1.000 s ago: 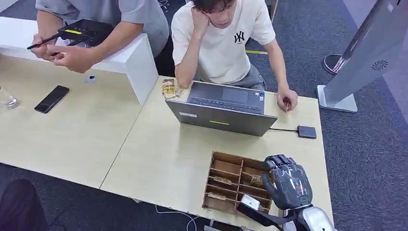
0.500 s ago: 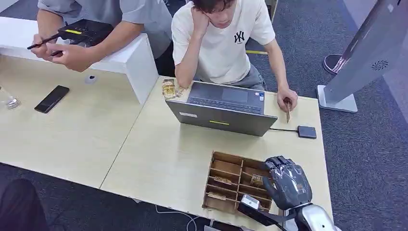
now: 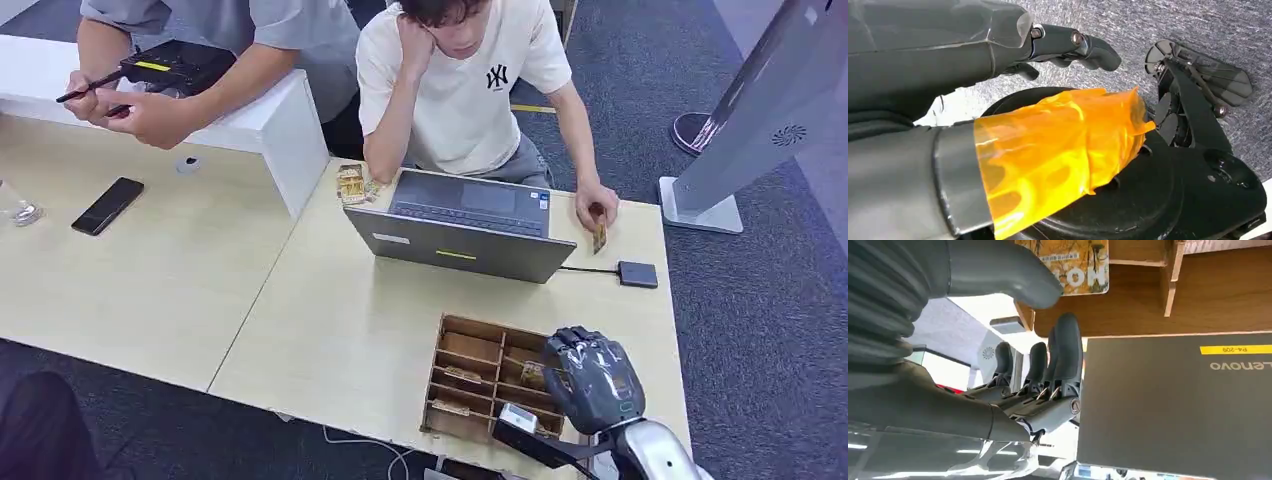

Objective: Pass the card to the sensor for recognition and then transmit it.

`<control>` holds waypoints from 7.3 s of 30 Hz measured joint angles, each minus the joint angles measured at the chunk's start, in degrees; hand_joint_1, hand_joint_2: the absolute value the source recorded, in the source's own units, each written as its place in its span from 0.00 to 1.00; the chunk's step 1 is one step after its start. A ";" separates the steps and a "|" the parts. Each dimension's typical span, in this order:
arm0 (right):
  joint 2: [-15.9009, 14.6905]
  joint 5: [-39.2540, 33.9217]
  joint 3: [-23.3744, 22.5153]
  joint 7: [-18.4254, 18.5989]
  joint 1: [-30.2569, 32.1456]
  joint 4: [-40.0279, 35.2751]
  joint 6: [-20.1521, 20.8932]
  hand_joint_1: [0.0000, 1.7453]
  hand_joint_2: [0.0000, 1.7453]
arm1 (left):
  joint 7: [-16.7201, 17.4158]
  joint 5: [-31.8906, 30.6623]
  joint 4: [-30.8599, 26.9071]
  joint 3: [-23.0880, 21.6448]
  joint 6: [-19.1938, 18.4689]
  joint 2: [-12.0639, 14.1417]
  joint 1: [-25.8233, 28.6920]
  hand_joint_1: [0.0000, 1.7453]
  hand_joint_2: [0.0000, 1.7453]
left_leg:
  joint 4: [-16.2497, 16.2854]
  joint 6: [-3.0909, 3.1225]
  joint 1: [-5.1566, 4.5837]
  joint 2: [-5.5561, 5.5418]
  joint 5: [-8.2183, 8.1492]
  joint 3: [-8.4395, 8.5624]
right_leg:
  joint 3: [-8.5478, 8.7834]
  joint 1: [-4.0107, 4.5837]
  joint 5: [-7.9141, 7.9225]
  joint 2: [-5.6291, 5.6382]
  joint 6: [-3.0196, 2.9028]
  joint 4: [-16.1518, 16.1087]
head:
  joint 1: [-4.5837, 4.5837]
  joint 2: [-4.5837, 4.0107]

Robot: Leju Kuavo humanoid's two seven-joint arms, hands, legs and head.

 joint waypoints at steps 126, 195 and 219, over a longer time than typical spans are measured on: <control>-0.17 -18.54 9.36 -8.57 -7.70 -3.76 7.32 0.50 1.00 | -0.28 0.96 0.00 -0.02 -0.33 0.09 0.01 0.00 0.00 | 0.01 0.02 0.00 -0.01 0.01 -0.02 | 0.01 0.00 0.02 -0.01 0.02 0.00 | 0.00 0.00; 4.83 -18.43 17.11 -5.33 -13.47 3.91 9.29 0.50 1.00 | 0.52 0.92 0.00 -0.85 -0.87 0.52 -0.20 0.00 0.00 | 0.01 0.01 0.00 0.00 0.02 -0.01 | 0.00 0.00 0.02 0.00 0.02 0.00 | 0.00 0.00; 4.83 -16.87 16.87 -4.09 -14.40 6.67 8.15 0.49 1.00 | 0.61 1.03 0.00 -0.85 -0.85 0.50 -0.23 0.00 0.00 | 0.01 0.01 0.01 0.00 0.02 -0.01 | 0.00 0.01 0.02 0.00 0.02 0.00 | 0.00 0.00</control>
